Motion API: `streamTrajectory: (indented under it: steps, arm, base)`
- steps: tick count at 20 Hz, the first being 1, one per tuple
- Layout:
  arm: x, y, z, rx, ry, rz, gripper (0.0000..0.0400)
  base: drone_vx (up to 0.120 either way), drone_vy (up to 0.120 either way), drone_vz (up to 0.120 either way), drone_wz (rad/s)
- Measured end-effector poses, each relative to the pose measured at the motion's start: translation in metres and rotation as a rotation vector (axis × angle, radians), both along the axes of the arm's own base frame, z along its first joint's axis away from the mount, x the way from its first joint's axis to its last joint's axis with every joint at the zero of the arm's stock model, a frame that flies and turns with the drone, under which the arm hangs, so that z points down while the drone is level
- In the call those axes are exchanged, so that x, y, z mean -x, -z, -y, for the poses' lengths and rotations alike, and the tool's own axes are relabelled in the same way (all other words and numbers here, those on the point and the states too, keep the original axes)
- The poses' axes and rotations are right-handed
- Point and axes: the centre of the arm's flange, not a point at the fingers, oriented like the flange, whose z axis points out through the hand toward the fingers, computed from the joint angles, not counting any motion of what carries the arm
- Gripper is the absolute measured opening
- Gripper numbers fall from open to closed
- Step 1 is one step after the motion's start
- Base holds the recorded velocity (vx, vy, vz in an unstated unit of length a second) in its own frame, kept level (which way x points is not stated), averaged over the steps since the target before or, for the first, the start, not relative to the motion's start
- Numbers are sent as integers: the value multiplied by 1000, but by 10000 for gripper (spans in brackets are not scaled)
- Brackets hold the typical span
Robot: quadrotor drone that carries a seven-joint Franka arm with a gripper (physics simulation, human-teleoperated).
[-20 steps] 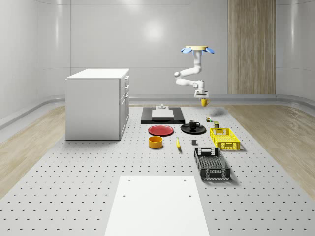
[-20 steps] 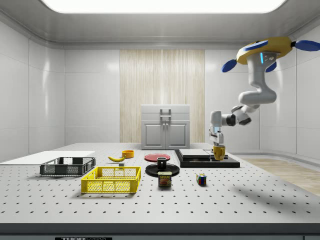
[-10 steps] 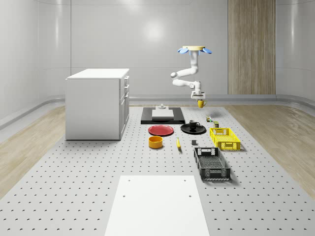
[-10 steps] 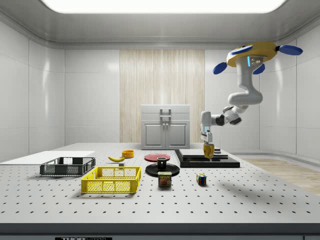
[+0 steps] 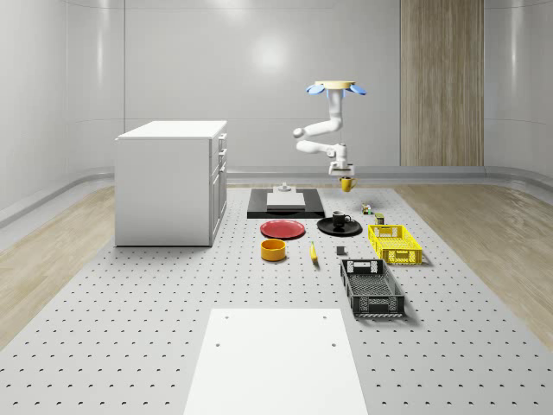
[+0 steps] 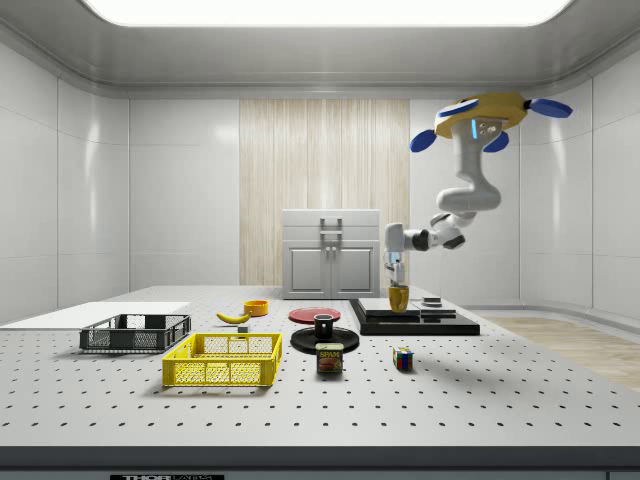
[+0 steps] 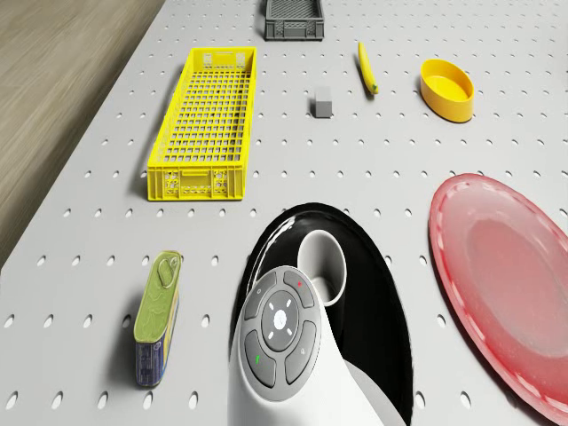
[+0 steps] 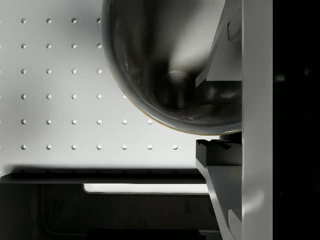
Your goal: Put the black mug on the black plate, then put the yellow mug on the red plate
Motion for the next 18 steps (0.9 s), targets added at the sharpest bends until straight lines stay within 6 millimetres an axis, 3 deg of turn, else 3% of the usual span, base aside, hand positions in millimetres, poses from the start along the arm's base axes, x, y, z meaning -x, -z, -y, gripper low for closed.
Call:
streamTrajectory:
  steps: [18]
  arm:
    - [0,0,0,0,0,0,100]
  base:
    - [120,-120,0,0]
